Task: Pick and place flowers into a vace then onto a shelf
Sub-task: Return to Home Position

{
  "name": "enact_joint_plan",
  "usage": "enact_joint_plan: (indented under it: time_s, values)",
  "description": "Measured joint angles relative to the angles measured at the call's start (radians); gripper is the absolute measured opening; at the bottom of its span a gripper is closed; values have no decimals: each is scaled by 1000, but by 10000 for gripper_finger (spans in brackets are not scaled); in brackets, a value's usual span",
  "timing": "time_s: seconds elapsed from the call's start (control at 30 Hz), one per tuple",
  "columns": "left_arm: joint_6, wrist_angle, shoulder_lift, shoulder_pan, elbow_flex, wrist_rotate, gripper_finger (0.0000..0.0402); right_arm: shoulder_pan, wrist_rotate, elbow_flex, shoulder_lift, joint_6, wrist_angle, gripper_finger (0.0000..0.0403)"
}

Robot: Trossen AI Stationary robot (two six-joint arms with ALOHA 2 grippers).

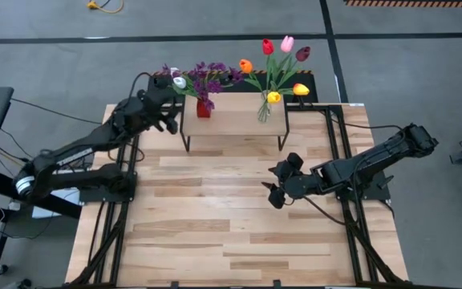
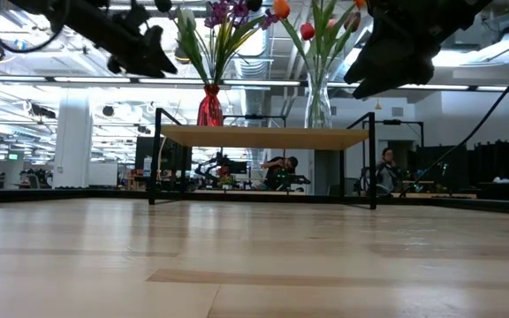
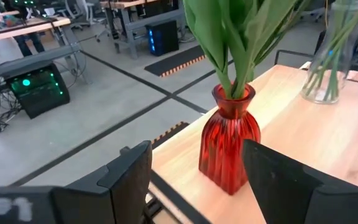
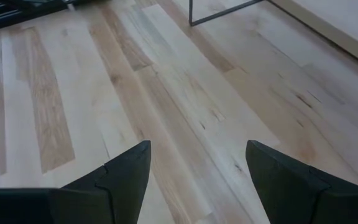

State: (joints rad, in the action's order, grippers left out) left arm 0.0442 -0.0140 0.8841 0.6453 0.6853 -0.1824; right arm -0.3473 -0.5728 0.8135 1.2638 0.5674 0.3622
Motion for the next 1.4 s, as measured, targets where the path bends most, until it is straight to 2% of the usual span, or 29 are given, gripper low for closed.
enact_joint_plan:
  time_s: [0.3, 0.43, 0.6, 0.73, 0.87, 1.0, 1.1, 1.2, 1.3, 1.4]
  values:
    - [-134, -144, -208, 0, 0, 7, 240, 0, 1, 0, 0, 2, -24, 256]
    - [-321, -150, -293, -6, 0, 94, 240, 0, 64, 0, 0, -16, -54, 256]
    - [-340, -164, -389, -53, 0, 261, 240, 0, 170, 12, 0, -93, -57, 256]
    - [-374, -108, -462, -116, -1, 364, 240, -2, 214, 55, 0, -153, -59, 256]
    - [-296, 78, -488, -241, 0, 401, 240, -20, 217, 127, -3, -273, -64, 256]
    - [-150, 153, -469, -405, 0, 345, 240, -31, 219, 212, -11, -363, -57, 256]
    - [-90, 186, -404, -558, -29, 275, 240, -32, 245, 275, -41, -410, -57, 256]
    - [-54, 303, -320, -727, -87, 193, 240, -30, 295, 323, -96, -419, -42, 256]
    - [-32, 316, -306, -895, -129, 38, 240, -30, 335, 340, -180, -410, -15, 256]
    - [-9, 315, -353, -1034, -169, -126, 240, -56, 339, 340, -267, -393, 32, 256]
